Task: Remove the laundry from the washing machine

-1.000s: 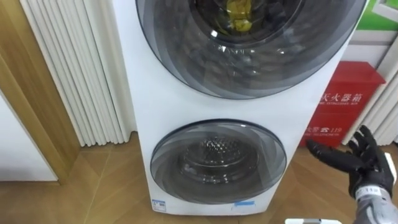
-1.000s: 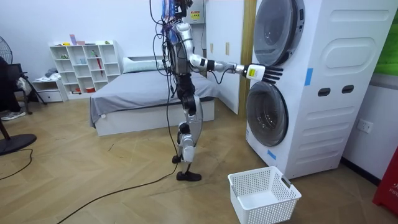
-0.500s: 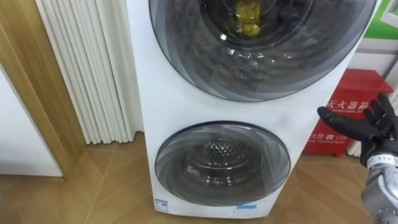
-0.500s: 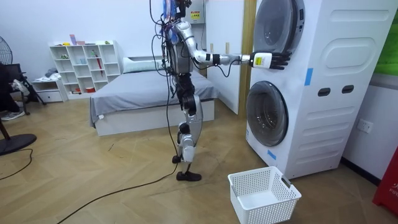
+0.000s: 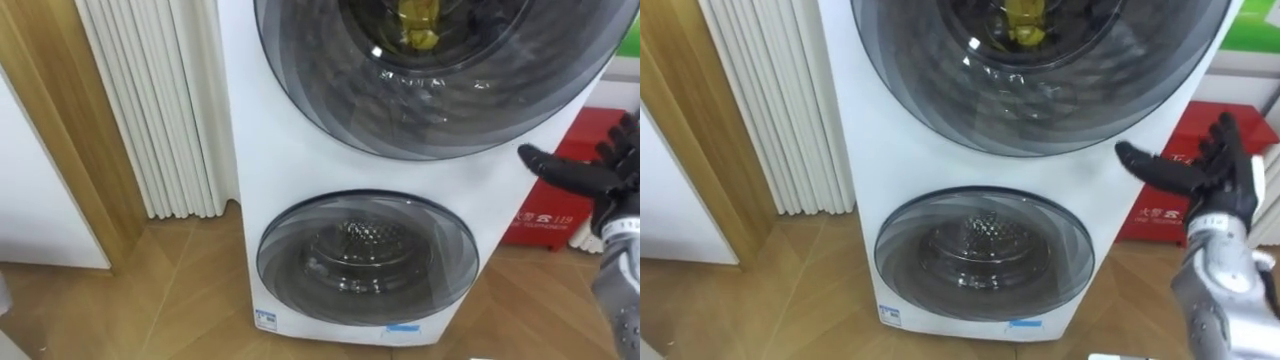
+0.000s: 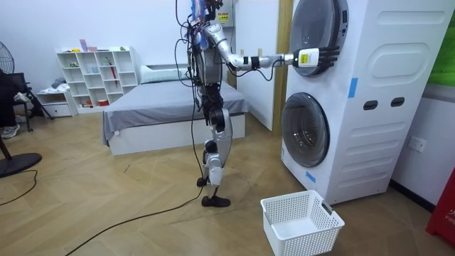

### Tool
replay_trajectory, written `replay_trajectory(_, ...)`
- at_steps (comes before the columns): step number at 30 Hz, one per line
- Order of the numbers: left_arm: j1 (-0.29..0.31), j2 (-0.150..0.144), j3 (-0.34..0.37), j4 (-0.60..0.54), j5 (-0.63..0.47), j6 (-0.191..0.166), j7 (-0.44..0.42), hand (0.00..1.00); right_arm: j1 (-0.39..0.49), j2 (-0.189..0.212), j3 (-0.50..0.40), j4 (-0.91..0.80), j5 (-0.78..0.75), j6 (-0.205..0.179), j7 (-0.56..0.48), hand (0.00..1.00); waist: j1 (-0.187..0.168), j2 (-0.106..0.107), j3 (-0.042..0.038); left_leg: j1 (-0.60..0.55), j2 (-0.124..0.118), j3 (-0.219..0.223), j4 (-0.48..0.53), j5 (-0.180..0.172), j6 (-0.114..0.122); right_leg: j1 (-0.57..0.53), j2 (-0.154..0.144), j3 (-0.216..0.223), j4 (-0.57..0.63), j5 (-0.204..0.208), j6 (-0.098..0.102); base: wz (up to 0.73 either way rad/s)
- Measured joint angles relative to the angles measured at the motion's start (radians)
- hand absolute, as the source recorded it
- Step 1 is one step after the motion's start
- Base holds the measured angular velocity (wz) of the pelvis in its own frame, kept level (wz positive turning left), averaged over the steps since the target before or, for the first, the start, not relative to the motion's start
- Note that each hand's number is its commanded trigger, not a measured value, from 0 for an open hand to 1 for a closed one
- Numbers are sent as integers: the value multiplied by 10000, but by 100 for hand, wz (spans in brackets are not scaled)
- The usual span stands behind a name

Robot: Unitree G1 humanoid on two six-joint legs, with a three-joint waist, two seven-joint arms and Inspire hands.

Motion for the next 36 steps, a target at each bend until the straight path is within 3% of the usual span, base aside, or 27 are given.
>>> replay_trajectory(4,-16,42,-16,37,272,4,-92,0,-27,-120,2,-1,-123,-4,10,0,143,-159,66,-9,0,-71,1,0,0,27,2,-4,-3,0,0,6)
replay_trajectory(12,55,165,-27,120,267,169,-285,0,-636,-125,239,18,-65,-3,-2,0,224,-174,65,-82,-7,-211,71,0,0,59,-1,-23,-6,0,0,2)
replay_trajectory(24,107,275,-28,21,260,260,-343,0,-691,-202,415,34,433,24,239,0,110,-147,32,-180,-10,-273,171,0,0,89,1,-18,5,1,-1,3)
replay_trajectory(27,121,337,-28,22,259,256,-398,0,-691,-235,424,56,422,23,443,0,110,-54,-21,-173,-14,-258,180,0,0,85,-5,-14,5,1,-2,0)
replay_trajectory(31,90,346,-27,19,258,229,-398,0,-731,-694,799,355,452,17,791,0,116,46,-79,-142,-12,-256,175,1,-1,94,-6,-36,5,1,-3,0)
replay_trajectory(36,47,401,-22,18,267,220,-398,0,-1077,-1017,1163,1059,481,17,1077,0,135,-28,-33,-136,-10,-250,169,2,-2,100,-6,-47,3,7,-11,0)
